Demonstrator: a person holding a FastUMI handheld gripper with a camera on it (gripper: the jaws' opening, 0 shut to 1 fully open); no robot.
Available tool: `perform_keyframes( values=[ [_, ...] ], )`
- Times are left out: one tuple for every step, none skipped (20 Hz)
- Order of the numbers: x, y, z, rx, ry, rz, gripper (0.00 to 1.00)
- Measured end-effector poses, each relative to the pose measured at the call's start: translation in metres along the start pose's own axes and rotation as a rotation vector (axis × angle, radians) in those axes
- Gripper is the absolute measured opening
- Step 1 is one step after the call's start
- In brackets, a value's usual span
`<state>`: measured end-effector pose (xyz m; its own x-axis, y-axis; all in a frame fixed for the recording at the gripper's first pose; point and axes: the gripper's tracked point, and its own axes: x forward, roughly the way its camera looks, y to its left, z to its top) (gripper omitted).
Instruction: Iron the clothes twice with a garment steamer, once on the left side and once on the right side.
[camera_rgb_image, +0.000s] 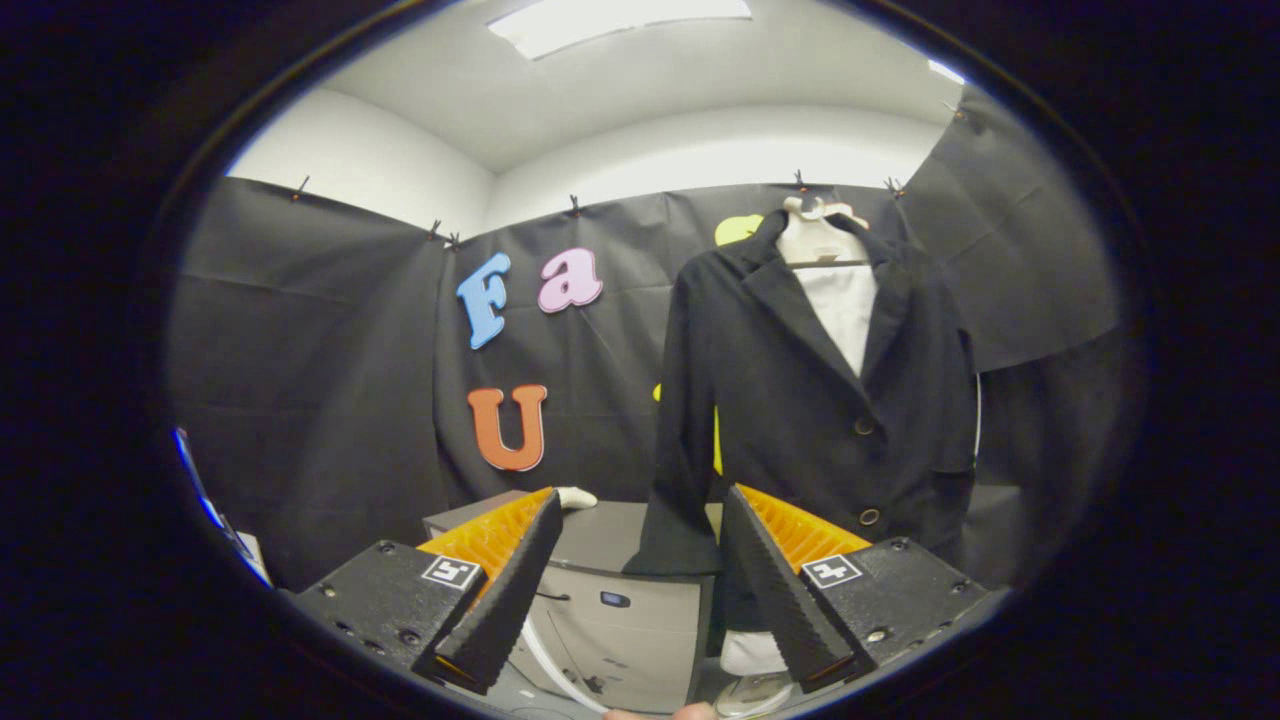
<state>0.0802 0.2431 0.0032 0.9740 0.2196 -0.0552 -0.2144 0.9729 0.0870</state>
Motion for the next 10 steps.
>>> perform_keyframes(
  values=[
    [0.015, 0.013, -0.005, 0.012, 0.021, 0.033, 1.00],
    [0.031, 0.027, -0.010, 0.028, 0.043, 0.066, 1.00],
    [0.050, 0.040, -0.013, 0.036, 0.058, 0.094, 1.00],
    [0.069, 0.049, -0.013, 0.039, 0.069, 0.111, 1.00],
    [0.087, 0.057, -0.013, 0.038, 0.083, 0.126, 1.00],
    [0.105, 0.068, -0.015, 0.034, 0.108, 0.136, 1.00],
    [0.124, 0.080, -0.017, 0.032, 0.135, 0.155, 1.00],
    [0.142, 0.094, -0.020, 0.030, 0.161, 0.175, 1.00],
    [0.162, 0.103, -0.026, 0.023, 0.191, 0.187, 1.00],
    [0.181, 0.112, -0.033, 0.012, 0.225, 0.193, 1.00]
  ],
)
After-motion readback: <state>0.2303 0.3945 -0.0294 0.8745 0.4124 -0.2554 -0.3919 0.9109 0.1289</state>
